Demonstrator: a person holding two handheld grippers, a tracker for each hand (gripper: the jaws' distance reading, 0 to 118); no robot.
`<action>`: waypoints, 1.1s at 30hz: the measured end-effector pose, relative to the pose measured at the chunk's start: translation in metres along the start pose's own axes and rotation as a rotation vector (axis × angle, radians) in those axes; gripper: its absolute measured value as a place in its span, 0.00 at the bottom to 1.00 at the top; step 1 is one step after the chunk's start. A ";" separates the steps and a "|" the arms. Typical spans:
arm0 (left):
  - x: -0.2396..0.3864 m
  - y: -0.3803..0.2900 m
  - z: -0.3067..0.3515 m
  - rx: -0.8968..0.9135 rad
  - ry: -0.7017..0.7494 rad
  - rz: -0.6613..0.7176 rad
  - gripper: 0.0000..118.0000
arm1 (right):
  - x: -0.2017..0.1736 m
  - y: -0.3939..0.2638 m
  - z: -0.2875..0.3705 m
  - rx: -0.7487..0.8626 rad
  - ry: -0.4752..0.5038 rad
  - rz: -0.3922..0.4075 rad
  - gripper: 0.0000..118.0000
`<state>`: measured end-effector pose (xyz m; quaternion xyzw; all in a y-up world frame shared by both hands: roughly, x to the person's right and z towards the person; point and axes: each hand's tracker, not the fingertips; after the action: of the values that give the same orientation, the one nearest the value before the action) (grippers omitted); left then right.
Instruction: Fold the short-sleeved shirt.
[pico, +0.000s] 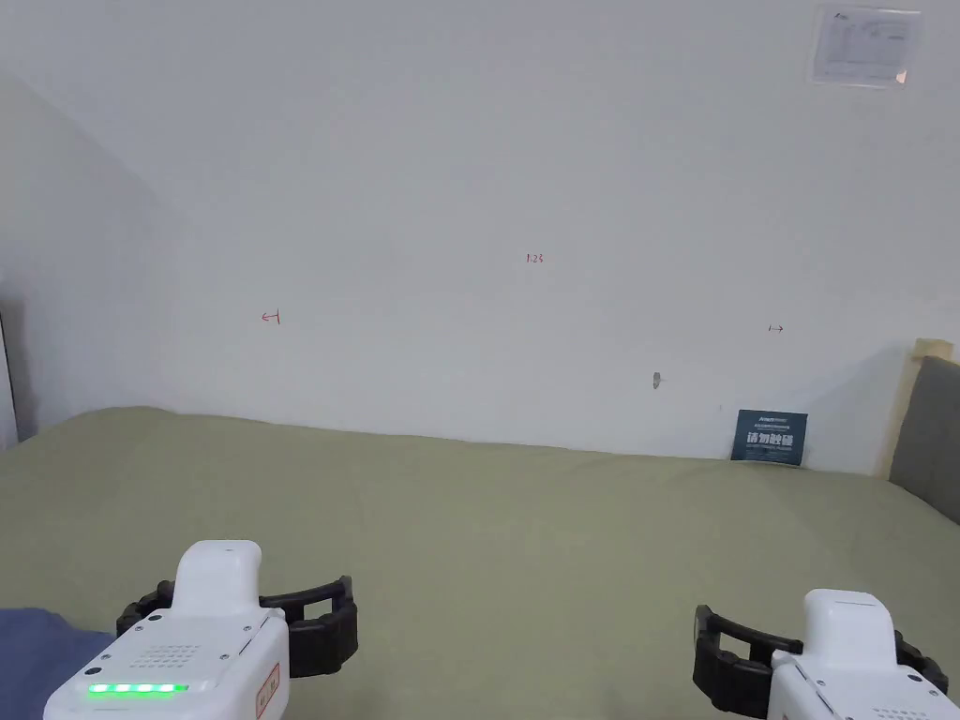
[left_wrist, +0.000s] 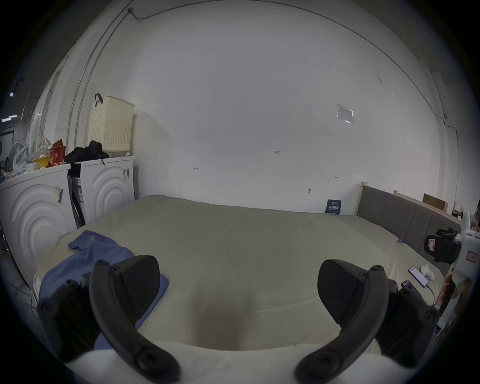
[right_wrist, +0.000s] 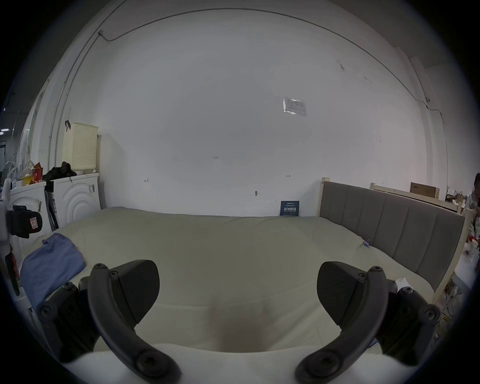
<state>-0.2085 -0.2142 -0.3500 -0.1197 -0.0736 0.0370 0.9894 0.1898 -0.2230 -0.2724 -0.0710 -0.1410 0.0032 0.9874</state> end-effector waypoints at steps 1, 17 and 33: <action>0.001 0.001 0.001 -0.003 0.004 0.003 1.00 | 0.000 0.000 0.000 -0.002 -0.001 -0.005 1.00; 0.000 -0.008 0.006 0.047 0.116 -0.045 0.00 | -0.005 -0.017 0.007 -0.077 -0.046 0.056 0.00; -0.102 0.016 0.071 0.102 0.282 0.035 0.00 | -0.120 0.026 -0.023 0.000 0.265 0.066 0.00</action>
<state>-0.3206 -0.1912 -0.3001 -0.0744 0.0704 0.0407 0.9939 0.0808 -0.2040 -0.3309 -0.0755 -0.0070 0.0261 0.9968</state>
